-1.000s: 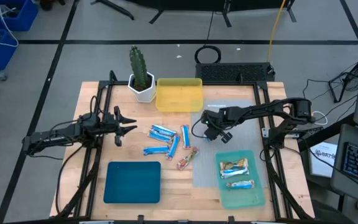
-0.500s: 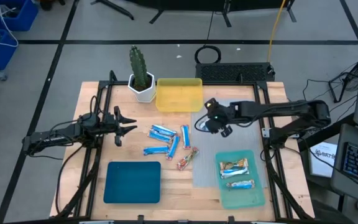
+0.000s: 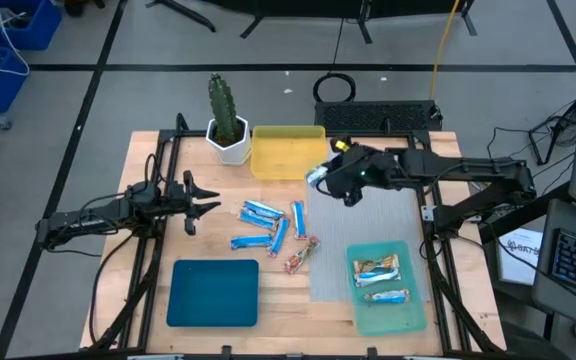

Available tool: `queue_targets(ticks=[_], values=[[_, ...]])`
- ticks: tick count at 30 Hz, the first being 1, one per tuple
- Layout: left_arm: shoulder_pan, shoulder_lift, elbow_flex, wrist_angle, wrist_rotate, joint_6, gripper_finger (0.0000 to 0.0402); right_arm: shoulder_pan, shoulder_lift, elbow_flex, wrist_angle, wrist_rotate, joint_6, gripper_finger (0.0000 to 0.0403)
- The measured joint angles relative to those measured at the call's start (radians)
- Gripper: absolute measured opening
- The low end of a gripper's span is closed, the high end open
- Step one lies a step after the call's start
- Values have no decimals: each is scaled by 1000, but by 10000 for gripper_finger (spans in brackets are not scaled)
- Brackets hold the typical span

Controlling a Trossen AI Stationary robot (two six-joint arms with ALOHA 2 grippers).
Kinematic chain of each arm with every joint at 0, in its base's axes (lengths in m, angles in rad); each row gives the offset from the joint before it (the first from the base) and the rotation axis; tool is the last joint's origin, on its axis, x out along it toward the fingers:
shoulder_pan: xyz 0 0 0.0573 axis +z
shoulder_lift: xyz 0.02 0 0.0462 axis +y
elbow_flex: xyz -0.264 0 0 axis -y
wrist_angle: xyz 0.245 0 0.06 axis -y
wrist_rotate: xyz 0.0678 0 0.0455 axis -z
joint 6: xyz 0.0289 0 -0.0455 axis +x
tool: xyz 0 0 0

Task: Pick and place Granola Bars by type
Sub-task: Put the blue granola bar into the yellow bin

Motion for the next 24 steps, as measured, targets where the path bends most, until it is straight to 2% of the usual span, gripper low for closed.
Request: queue_targets(ticks=[4,9,13,20,24], values=[[0,0,0,0,0,0,124,0,0,23,50,65,-11,14],[0,0,0,0,0,0,124,0,0,29,231,163,-25,14],[0,0,0,0,0,0,124,-5,0,29,373,193,-24,14],[0,0,0,0,-1,0,124,-81,27,30,610,269,47,7],[0,0,0,-1,0,0,124,-140,69,37,718,274,117,7]])
